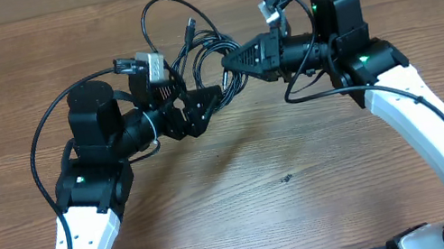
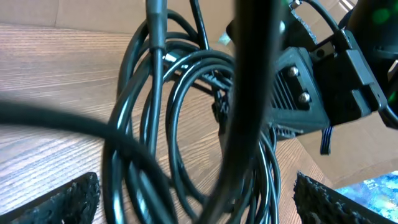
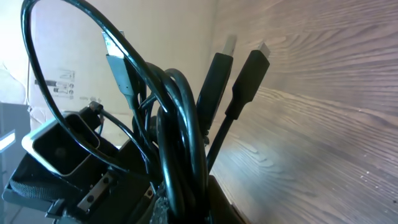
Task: Untangle cables
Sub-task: 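Bring the left gripper to the lifted bundle and grasp a cable loop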
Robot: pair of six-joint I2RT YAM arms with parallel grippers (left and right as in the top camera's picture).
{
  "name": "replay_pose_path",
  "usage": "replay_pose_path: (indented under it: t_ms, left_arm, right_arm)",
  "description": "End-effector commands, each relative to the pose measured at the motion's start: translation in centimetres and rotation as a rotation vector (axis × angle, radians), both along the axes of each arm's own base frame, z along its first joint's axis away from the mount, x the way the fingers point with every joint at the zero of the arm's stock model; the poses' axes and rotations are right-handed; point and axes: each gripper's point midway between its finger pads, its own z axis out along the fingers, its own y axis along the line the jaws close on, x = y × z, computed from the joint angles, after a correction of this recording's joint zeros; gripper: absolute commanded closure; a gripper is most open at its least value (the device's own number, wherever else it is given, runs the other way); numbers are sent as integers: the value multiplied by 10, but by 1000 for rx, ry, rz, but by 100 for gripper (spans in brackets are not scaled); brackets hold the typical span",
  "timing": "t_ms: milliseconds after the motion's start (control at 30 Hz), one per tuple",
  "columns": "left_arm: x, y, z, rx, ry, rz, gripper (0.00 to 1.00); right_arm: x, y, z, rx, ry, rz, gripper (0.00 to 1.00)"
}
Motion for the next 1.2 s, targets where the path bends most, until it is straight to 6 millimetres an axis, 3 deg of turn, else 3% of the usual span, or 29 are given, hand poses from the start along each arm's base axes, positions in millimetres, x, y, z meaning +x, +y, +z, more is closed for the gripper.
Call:
replay_pose_path:
  t_ms: [0,133,200,400,467,567,633,733,933,1167]
  left_arm:
    - [1,-3,9,-20,-4,-13,28]
    - [4,-3,3,-19,17,-8,68]
    - [5,-3,1,-16,24,-4,96]
    - [7,-3,1,-14,12,-3,96]
    - [7,-5,5,-5,-27,-24,96]
    - [8,-5,8,-8,-45,-26,96]
    - [9,-5,9,6,-69,-31,96]
    - [11,-3,8,17,-77,-19,96]
    - [14,-1,6,40,-91,-2,96]
    - [28,27,-24,158,1,185,96]
  right_arm:
    - [-9,5,26,27,-74,38,96]
    - [-12,7,26,31,-72,51,96]
    - [-12,7,26,32,-72,51,96]
    - [-11,6,26,26,-91,51,96]
    - [-10,6,26,18,-110,48,91]
    - [-7,5,25,10,-114,33,60]
    - [-6,4,24,2,-142,37,34]
    - [-2,-1,19,-21,-130,9,13]
    - [11,-18,-1,-99,-66,-89,9]
    - [11,-27,-22,-191,-31,-135,15]
